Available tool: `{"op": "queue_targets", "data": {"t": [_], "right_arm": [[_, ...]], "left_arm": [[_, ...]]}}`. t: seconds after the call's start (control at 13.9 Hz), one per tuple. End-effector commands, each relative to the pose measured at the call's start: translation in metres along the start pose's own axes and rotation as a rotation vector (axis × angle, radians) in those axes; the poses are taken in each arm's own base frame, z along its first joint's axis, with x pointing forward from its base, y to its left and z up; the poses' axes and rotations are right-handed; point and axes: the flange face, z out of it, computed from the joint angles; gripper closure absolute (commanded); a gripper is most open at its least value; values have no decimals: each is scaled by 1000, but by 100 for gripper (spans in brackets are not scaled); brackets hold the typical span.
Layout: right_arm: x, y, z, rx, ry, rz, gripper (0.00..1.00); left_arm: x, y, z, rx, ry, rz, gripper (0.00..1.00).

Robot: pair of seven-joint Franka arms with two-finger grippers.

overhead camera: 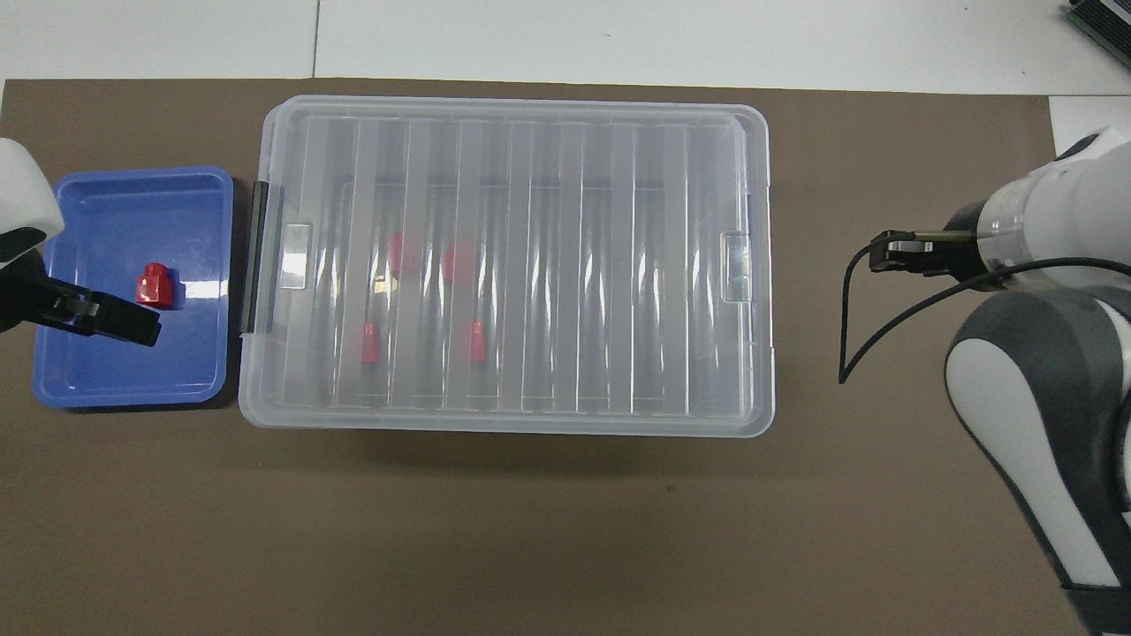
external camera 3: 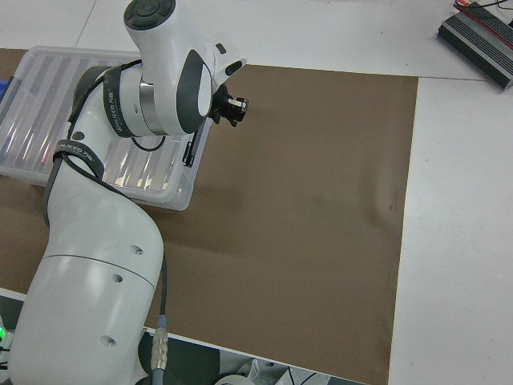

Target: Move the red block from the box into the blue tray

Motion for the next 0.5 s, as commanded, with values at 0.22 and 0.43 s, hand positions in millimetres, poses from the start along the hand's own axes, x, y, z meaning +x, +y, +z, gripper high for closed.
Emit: {"op": "queue_targets", "data": {"t": [0.22,0.43], "right_arm": [[1,32,-69,-22,-52,84,0],[1,42,-93,-31,-85,98,0]], "left_arm": [[-5,-5,-5,4,-9,-11,0],[-5,-6,-5,4,-9,-11,0]]}}
